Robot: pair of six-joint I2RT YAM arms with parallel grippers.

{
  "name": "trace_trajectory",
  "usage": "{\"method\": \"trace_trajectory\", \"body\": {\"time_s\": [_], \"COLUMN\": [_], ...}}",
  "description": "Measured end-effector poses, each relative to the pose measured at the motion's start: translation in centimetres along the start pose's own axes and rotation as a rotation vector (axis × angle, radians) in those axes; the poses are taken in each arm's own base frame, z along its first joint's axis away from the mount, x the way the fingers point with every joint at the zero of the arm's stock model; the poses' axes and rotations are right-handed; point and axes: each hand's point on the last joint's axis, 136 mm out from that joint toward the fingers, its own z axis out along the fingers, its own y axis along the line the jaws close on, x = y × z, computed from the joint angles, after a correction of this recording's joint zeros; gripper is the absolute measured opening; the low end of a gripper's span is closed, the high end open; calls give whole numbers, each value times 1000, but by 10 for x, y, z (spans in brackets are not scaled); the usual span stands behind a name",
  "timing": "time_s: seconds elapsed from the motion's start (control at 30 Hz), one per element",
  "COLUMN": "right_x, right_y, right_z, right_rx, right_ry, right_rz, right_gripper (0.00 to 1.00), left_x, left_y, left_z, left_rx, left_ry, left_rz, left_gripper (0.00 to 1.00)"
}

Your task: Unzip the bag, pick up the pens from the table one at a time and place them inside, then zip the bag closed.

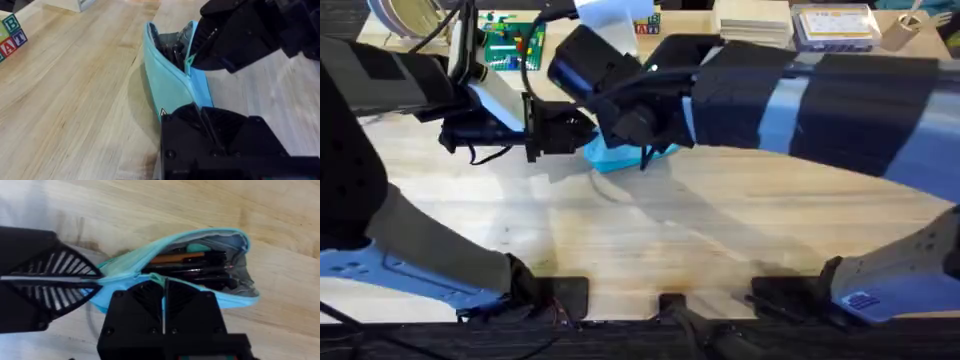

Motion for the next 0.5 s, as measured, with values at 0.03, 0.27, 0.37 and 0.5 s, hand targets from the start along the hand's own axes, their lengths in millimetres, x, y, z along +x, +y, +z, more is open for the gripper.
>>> {"method": "trace_trajectory", "body": {"time_s": [0.03,0.27,0.37,0.5], "right_x": [0,-4,-6,-6], "right_y": [-3,-22,-30,-37], "right_z": [1,9,12,14], "right_rx": [5,39,51,65], "right_ry": [3,25,30,40], "right_rz": [4,8,7,10], "right_gripper": [31,31,31,31], "left_x": [0,0,0,0], "left_y": [0,0,0,0], "left_z": [0,0,0,0], "left_rx": [0,0,0,0], "left_ry": [0,0,1,1], "left_rz": [0,-1,-1,-1], "left_gripper": [42,42,42,42]}}
